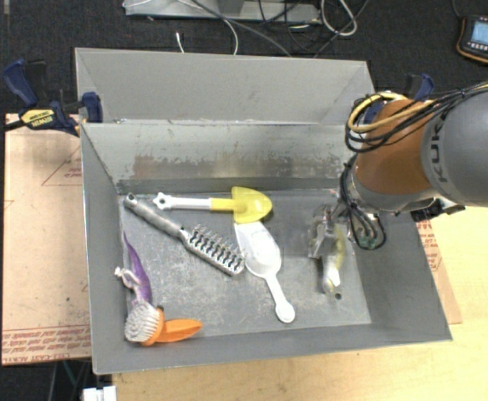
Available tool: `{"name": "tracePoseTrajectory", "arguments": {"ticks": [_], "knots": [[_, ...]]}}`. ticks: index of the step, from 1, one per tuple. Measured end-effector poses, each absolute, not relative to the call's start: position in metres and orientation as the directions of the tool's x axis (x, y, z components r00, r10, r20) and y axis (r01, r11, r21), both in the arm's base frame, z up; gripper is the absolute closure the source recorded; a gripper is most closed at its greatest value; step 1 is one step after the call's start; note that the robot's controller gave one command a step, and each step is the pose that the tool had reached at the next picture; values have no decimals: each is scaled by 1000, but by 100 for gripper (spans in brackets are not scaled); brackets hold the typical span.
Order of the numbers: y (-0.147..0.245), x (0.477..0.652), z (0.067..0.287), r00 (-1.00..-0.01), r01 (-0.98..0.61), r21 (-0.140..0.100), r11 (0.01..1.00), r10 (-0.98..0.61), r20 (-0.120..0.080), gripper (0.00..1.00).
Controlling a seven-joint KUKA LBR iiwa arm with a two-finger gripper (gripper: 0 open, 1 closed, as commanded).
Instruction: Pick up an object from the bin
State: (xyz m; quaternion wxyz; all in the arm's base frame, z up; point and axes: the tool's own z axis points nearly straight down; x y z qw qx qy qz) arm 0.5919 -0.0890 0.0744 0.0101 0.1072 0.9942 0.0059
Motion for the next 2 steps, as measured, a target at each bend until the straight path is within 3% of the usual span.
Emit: {"name": "tracePoseTrajectory", "arguments": {"ticks": [1, 2], "knots": [[-129, 543, 74, -978, 208, 11, 978, 209, -16, 100], [-129, 543, 74, -978, 208, 11, 978, 209, -16, 100]]}}
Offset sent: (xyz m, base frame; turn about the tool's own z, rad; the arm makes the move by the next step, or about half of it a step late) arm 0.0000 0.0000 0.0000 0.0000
